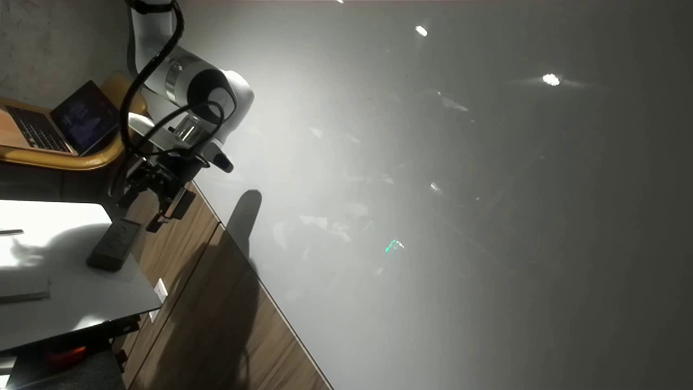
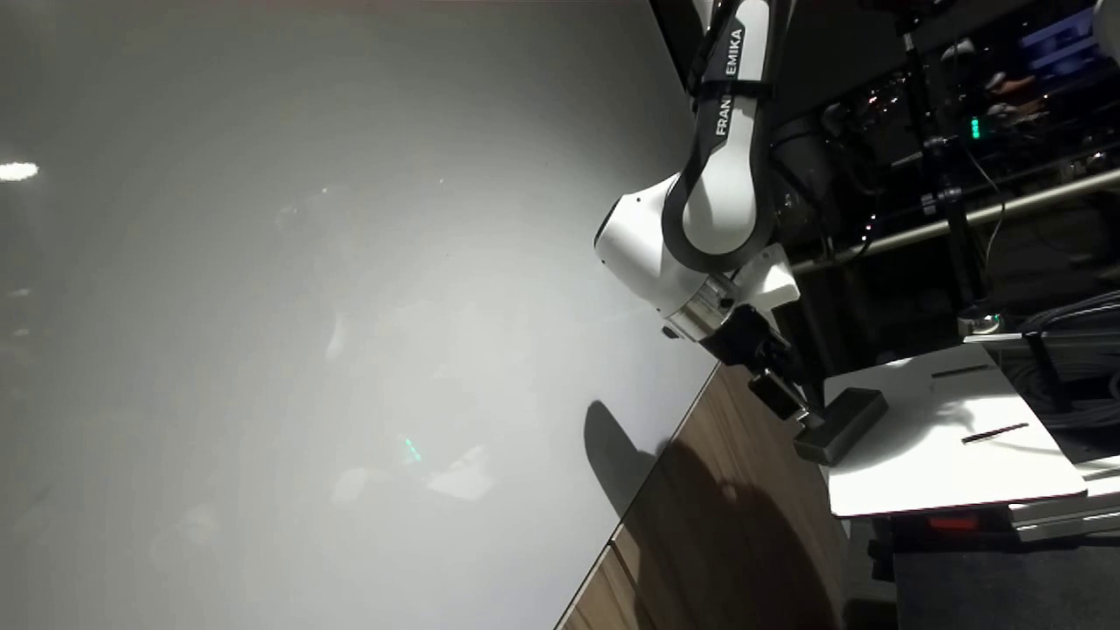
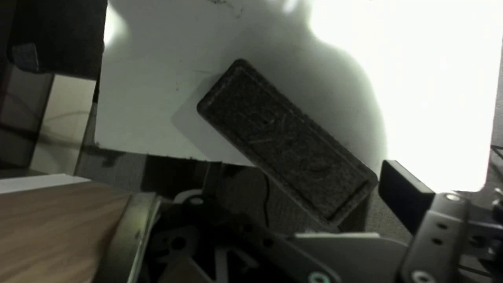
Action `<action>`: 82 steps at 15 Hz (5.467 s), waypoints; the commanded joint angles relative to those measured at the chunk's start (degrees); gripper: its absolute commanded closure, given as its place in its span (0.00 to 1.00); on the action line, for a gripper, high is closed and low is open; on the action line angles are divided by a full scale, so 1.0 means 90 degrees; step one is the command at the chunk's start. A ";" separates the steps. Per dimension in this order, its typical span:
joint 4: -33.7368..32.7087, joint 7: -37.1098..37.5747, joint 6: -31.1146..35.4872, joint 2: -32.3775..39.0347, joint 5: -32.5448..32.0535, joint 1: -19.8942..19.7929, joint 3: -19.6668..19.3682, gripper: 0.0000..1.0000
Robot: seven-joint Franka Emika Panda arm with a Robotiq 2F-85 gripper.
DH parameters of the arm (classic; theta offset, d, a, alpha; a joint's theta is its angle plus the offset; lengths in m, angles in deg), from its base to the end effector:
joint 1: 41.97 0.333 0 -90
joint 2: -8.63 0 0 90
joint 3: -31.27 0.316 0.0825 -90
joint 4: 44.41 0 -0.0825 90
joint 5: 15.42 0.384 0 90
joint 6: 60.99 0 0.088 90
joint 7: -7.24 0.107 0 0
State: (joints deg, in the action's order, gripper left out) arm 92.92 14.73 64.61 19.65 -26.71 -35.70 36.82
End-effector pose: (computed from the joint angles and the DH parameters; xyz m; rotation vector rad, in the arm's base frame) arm 0.4451 0.0875 0.2118 2.8930 0.3261 -0.5434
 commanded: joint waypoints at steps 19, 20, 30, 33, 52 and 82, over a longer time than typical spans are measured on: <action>0.2234 -0.3827 0.3357 -0.1649 -0.1778 0.0082 0.0181 0.00; 0.2215 -0.3832 0.3431 -0.1606 -0.1820 0.0068 0.0163 0.00; 0.2214 -0.3730 0.3502 -0.1116 -0.2264 -0.0289 -0.0185 0.00; 0.2213 -0.3683 0.3537 -0.0977 -0.2464 -0.0351 -0.0272 0.00; 0.2279 -0.2665 0.3407 -0.0991 -0.2678 -0.0269 -0.0280 0.71; 0.1836 0.1647 0.2780 -0.0519 -0.1516 -0.0055 -0.0365 0.71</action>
State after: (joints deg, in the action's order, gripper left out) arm 111.13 26.99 89.06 12.95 -40.11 -36.36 34.25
